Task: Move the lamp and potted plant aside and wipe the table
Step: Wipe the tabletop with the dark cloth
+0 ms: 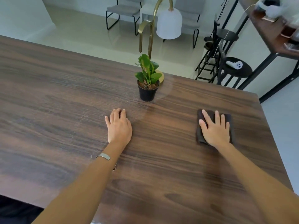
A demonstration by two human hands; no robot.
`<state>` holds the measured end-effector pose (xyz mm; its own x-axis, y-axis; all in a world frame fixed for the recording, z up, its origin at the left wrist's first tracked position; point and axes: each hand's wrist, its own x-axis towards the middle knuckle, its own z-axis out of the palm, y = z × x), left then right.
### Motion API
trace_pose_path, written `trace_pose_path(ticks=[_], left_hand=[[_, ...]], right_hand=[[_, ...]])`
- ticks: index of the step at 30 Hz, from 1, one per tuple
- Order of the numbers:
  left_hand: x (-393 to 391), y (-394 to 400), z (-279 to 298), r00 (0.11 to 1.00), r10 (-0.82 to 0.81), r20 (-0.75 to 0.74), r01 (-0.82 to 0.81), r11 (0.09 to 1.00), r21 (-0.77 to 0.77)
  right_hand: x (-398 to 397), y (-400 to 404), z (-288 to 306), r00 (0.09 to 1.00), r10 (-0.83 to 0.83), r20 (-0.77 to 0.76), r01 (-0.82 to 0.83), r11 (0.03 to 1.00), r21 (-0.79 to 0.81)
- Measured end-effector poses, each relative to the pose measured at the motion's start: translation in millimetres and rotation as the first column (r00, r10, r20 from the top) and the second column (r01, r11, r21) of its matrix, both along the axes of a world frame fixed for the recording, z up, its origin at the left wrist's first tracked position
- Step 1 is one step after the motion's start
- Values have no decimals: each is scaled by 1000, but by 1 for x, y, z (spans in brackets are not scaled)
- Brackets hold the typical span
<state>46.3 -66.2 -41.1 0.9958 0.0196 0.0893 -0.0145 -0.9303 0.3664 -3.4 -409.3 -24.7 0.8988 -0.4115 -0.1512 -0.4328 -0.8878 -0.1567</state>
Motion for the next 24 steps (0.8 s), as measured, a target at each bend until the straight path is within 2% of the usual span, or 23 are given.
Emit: trace_pose_path(ticks=[1,3,5,8,10,11,12,14,17,20,22,24], left_hand=[[1,2,1,1000,1,-4,-1,1000,-17],[3,6,2,1000,12,7,-11,996,-91],[6,12,5,999,36,15,-32,976,-215],[8,20,10,998,67,13,-58,931,-359],[9,15,14,998,68,18,-58,939,-340],[9,10,16,998,51,32,-38,947,-319],[8,2,17,998,15,57,3,954,-301],[6,-19,21,987,-107,120,135,957,-256],[5,-59,24,936,-315,159,341,922,-182],[8,-102,27,868,-480,129,494,860,-127],[15,-129,29,840,-529,118,541,833,-117],[24,-154,28,826,-555,96,563,821,-97]], right_hand=[[19,14,1,996,-87,-25,88,996,10],[41,68,-2,998,-60,-22,61,998,31],[31,141,-10,986,158,52,-161,986,44],[-40,218,-18,844,520,132,-527,850,22],[-90,205,-21,750,644,153,-652,758,3],[-111,182,-23,740,655,152,-662,749,-3],[-128,153,-22,754,640,147,-647,762,3],[-143,87,-18,844,523,119,-525,851,-14],[-112,17,-7,983,183,17,-183,983,-22],[-58,7,-3,995,-100,-22,99,995,-18],[-43,17,-3,989,-141,-38,142,990,7],[-60,27,-8,1000,20,-10,-20,1000,-13]])
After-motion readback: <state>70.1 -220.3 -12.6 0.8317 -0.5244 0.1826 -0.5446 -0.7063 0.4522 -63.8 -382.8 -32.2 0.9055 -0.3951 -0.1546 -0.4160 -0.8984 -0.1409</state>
